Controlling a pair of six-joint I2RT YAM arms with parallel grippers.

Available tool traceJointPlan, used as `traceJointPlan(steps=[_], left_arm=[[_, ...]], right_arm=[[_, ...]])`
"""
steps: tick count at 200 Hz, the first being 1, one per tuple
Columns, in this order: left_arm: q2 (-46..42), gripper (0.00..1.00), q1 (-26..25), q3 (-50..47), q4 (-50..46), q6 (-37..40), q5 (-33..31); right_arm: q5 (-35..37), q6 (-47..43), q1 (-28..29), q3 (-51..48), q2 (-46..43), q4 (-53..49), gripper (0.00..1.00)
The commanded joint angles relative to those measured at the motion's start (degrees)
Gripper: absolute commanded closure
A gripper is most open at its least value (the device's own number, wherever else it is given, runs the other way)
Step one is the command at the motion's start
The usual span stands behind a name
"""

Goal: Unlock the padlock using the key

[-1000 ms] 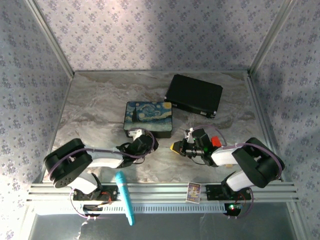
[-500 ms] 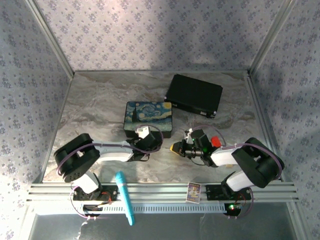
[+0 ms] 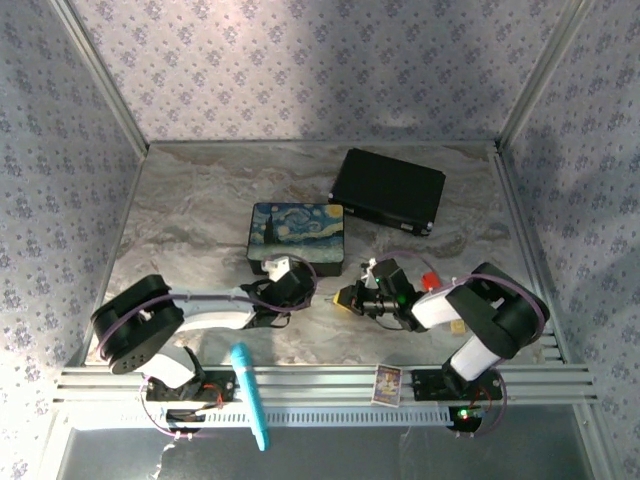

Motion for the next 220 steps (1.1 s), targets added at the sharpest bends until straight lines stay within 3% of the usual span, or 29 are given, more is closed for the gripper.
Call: traceJointPlan(steps=[1, 21, 43, 59, 93, 109, 151, 188, 220], left_arm=[[0.04, 0.64, 0.19, -1.55, -3.94, 1.3, 0.41], [0.18, 0.6, 0.1, -1.31, -1.31, 2.57, 0.47], [-0.5, 0.5, 0.23, -1.14, -0.71, 3.48, -1.94], [-0.83, 0.49, 1.31, -2.84, 2.81, 4.39, -2.84], [1.29, 0.52, 4.54, -7.91, 18.23, 6.32, 3.47], [1.3, 0.53, 4.42, -8.47, 20.26, 7.15, 3.31], [3.23, 0.68, 4.48, -11.17, 27.43, 6.45, 3.37], [8.08, 0.71, 5.39, -12.43, 34.39, 5.34, 4.5], [8.65, 0.78, 5.39, -12.19, 34.76, 4.67, 4.52]], right_arm=[[1.41, 0.03, 0.48, 0.97, 0.44, 1.57, 1.0], [1.58, -0.08, 0.43, 1.01, -0.54, 0.62, 1.0], [2.19, -0.76, 0.63, 0.83, -2.21, -1.32, 1.0], [2.55, -1.04, 0.65, 0.57, -3.1, -2.15, 1.0], [2.74, -1.05, 0.81, 0.32, -3.94, -2.67, 1.0], [3.07, -1.28, 0.92, 0.31, -4.49, -3.38, 1.0], [3.38, -1.5, 1.0, 0.44, -4.8, -3.84, 1.0], [3.26, -1.63, 1.08, 0.66, -4.75, -3.79, 1.0], [3.52, -1.41, 1.05, 0.27, -4.91, -3.66, 1.0]])
